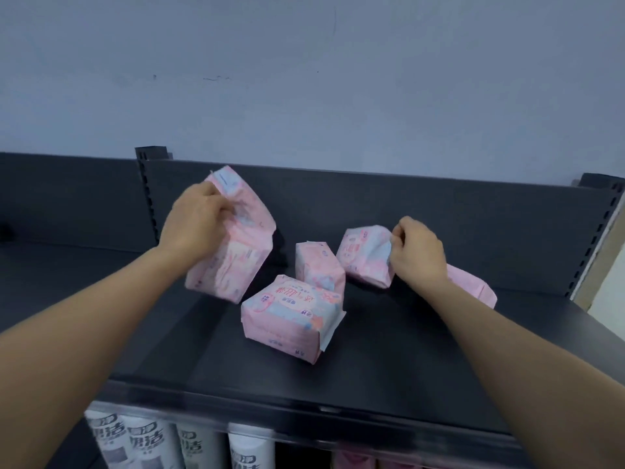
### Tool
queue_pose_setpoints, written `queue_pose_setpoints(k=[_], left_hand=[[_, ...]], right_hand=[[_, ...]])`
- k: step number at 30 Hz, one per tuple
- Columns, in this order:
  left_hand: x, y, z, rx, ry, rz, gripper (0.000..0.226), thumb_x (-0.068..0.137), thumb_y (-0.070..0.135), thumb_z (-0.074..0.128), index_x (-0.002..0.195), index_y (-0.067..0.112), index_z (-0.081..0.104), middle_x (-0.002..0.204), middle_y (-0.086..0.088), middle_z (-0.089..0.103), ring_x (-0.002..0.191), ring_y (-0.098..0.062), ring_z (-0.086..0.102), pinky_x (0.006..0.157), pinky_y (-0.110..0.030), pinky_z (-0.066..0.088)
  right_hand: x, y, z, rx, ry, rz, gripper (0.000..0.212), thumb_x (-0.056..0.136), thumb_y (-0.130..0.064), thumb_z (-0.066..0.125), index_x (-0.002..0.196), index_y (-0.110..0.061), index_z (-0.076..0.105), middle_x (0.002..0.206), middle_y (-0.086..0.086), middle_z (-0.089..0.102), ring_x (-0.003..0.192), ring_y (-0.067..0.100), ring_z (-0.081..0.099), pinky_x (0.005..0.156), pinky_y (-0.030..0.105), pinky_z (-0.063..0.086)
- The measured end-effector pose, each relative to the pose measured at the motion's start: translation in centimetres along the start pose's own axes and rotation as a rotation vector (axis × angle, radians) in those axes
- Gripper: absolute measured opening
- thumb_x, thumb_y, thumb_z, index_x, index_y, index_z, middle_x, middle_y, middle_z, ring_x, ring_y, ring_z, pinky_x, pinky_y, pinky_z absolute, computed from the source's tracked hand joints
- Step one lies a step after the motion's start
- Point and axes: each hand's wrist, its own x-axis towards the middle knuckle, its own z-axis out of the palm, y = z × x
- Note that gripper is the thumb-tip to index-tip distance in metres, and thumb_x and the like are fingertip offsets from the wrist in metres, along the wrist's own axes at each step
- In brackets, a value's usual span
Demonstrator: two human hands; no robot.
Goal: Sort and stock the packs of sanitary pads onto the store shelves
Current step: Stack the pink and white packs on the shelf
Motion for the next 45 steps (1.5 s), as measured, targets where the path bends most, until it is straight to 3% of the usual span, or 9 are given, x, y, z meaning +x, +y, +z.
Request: queue_pose_setpoints(k=[5,8,11,15,22,27,34,40,45], left_hand=[[1.4,-1.1,-5.3,-0.063,0.212,-0.255,0.020,0.093,0.008,0.053,0.098,-0.002,0.069,0.110,-0.015,0.057,0.098,-0.032,0.054,0.080,-0.032,0.037],[1.0,-2.4,-8.9,-0.005,0.284,-0.317,0.020,0.092,0.009,0.053,0.098,-0.002,0.069,0.108,-0.017,0.057,0.097,-0.033,0.054,0.076,-0.028,0.033],[-1.1,-3.8,-12.2,0.072,0.313,-0.359,0.019,0.091,0.008,0.054,0.097,-0.002,0.069,0.106,-0.019,0.058,0.096,-0.034,0.054,0.077,-0.030,0.034],[-6.0,-6.2,-16.2,0.178,0.295,-0.436,0.018,0.089,0.007,0.055,0.093,-0.002,0.070,0.103,-0.020,0.058,0.095,-0.036,0.055,0.079,-0.035,0.039],[-16.9,-13.3,-24.7,0.432,0.193,-0.636,0.017,0.089,0.008,0.055,0.084,-0.001,0.068,0.089,-0.010,0.053,0.084,-0.029,0.052,0.068,-0.034,0.033],[-23.9,-19.7,-31.5,0.549,0.160,-0.733,0.016,0.088,0.008,0.056,0.079,0.001,0.067,0.089,-0.011,0.054,0.086,-0.034,0.054,0.070,-0.034,0.036],[-32.9,-29.9,-40.8,0.688,0.132,-0.871,0.020,0.094,0.013,0.053,0.090,0.005,0.071,0.097,-0.008,0.057,0.090,-0.027,0.055,0.076,-0.037,0.044],[-38.2,-37.5,-46.5,0.743,0.106,-0.977,0.018,0.093,0.013,0.053,0.090,0.007,0.070,0.095,-0.006,0.055,0.092,-0.027,0.056,0.075,-0.035,0.041],[-40.6,-43.9,-50.2,0.776,0.099,-1.057,0.018,0.093,0.011,0.053,0.088,0.005,0.070,0.094,-0.007,0.055,0.090,-0.027,0.055,0.078,-0.041,0.046]], right_hand=[[1.7,-7.7,-2.0,0.127,0.238,-0.082,0.013,0.096,-0.006,0.042,0.100,-0.004,0.053,0.108,0.015,0.056,0.093,0.032,0.054,0.069,0.031,0.029],[1.8,-12.6,-2.2,0.295,0.254,-0.199,0.012,0.095,-0.008,0.043,0.099,-0.003,0.053,0.108,0.013,0.055,0.091,0.029,0.053,0.070,0.033,0.033],[0.5,-17.5,-0.8,0.433,0.166,-0.300,0.006,0.095,-0.008,0.044,0.093,-0.009,0.050,0.103,0.007,0.054,0.085,0.023,0.051,0.072,0.032,0.037],[-3.3,-23.5,1.8,0.533,-0.052,-0.377,0.010,0.094,-0.008,0.045,0.088,-0.015,0.046,0.097,0.000,0.051,0.080,0.017,0.045,0.066,0.025,0.028],[-12.8,-36.0,5.8,0.699,-0.323,-0.595,0.012,0.091,-0.003,0.045,0.083,-0.012,0.048,0.095,0.006,0.056,0.082,0.027,0.054,0.072,0.043,0.047],[-19.8,-46.3,8.2,0.721,-0.430,-0.780,0.016,0.089,-0.002,0.046,0.083,-0.016,0.044,0.098,0.007,0.055,0.085,0.030,0.053,0.068,0.037,0.039],[-29.4,-60.9,12.3,0.745,-0.538,-0.905,0.012,0.091,-0.003,0.048,0.086,-0.014,0.048,0.098,0.007,0.055,0.086,0.030,0.054,0.069,0.038,0.041],[-35.3,-71.1,15.2,0.765,-0.622,-0.957,0.015,0.091,-0.001,0.047,0.084,-0.014,0.047,0.093,0.003,0.052,0.084,0.027,0.052,0.067,0.035,0.038],[-38.4,-78.9,18.4,0.795,-0.655,-0.996,0.016,0.094,-0.003,0.048,0.083,-0.015,0.045,0.093,0.001,0.050,0.081,0.023,0.050,0.065,0.030,0.031]])
